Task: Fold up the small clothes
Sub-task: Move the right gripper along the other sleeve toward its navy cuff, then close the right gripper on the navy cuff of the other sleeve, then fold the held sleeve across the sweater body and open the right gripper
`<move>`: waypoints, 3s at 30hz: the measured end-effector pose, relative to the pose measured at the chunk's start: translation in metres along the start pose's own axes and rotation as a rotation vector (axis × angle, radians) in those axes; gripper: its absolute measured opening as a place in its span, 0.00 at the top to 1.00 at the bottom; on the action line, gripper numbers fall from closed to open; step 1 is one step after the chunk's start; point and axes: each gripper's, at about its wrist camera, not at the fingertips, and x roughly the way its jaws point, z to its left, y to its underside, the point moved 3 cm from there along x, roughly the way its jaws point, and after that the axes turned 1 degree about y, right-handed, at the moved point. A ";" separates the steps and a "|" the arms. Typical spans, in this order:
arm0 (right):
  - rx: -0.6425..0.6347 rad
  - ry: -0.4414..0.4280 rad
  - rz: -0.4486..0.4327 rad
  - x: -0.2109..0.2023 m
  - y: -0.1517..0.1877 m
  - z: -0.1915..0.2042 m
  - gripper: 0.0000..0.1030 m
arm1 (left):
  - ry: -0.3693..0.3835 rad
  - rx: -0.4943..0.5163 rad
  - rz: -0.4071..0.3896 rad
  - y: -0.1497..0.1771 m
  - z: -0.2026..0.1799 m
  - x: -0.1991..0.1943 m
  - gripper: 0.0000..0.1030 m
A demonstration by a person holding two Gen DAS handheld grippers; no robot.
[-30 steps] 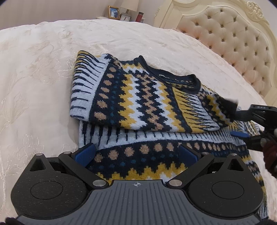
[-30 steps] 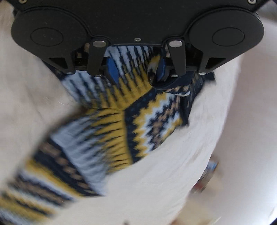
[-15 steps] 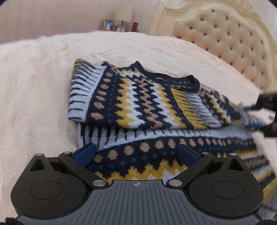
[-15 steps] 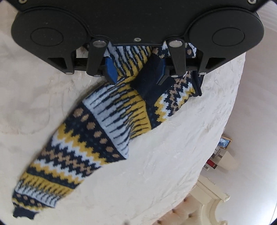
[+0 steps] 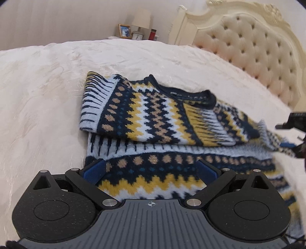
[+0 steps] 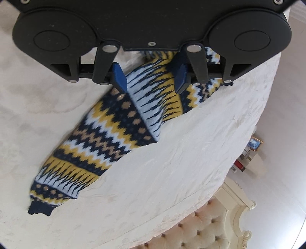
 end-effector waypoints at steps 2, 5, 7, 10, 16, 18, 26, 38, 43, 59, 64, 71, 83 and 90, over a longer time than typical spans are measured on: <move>-0.027 0.002 0.020 -0.001 -0.008 -0.001 0.40 | -0.008 -0.005 -0.001 -0.003 -0.007 -0.008 0.02; -0.083 0.006 0.027 -0.005 -0.021 -0.007 0.40 | -0.018 0.012 -0.021 -0.009 -0.021 -0.019 0.02; -0.098 -0.007 0.044 -0.006 -0.031 -0.016 0.40 | 0.003 0.020 -0.042 -0.012 -0.029 -0.025 0.02; -0.129 -0.007 0.050 -0.009 -0.049 -0.039 0.40 | 0.039 0.013 -0.059 -0.012 -0.040 -0.031 0.02; -0.177 0.061 0.008 -0.013 -0.086 -0.103 0.40 | 0.063 -0.011 -0.009 -0.008 -0.059 -0.025 0.02; -0.163 0.085 -0.011 -0.012 -0.100 -0.127 0.40 | 0.071 -0.025 0.015 -0.006 -0.064 -0.021 0.02; -0.052 0.148 -0.089 0.000 -0.154 -0.207 0.40 | 0.045 0.034 0.024 0.002 -0.097 -0.012 0.02; 0.118 0.057 -0.109 0.037 -0.176 -0.232 0.42 | 0.040 0.036 0.085 0.016 -0.105 0.007 0.02; 0.113 0.080 -0.121 0.035 -0.174 -0.224 0.88 | 0.022 0.018 0.081 0.011 -0.092 0.003 0.02; -0.293 -0.197 -0.189 -0.057 -0.159 -0.019 0.89 | -0.063 -0.032 0.068 -0.015 -0.025 0.001 0.02; -0.396 -0.352 -0.143 -0.073 -0.116 0.063 0.89 | -0.055 -0.096 0.062 -0.019 -0.006 0.001 0.02; -0.492 -0.558 -0.025 -0.068 -0.029 0.148 0.89 | -0.039 -0.170 0.025 -0.026 0.014 -0.004 0.02; -0.725 -0.571 0.177 -0.010 0.125 0.192 0.88 | -0.030 -0.235 -0.009 -0.029 0.036 -0.008 0.02; -0.870 -0.540 0.214 -0.007 0.160 0.180 0.46 | -0.003 -0.252 -0.007 -0.028 0.038 -0.004 0.02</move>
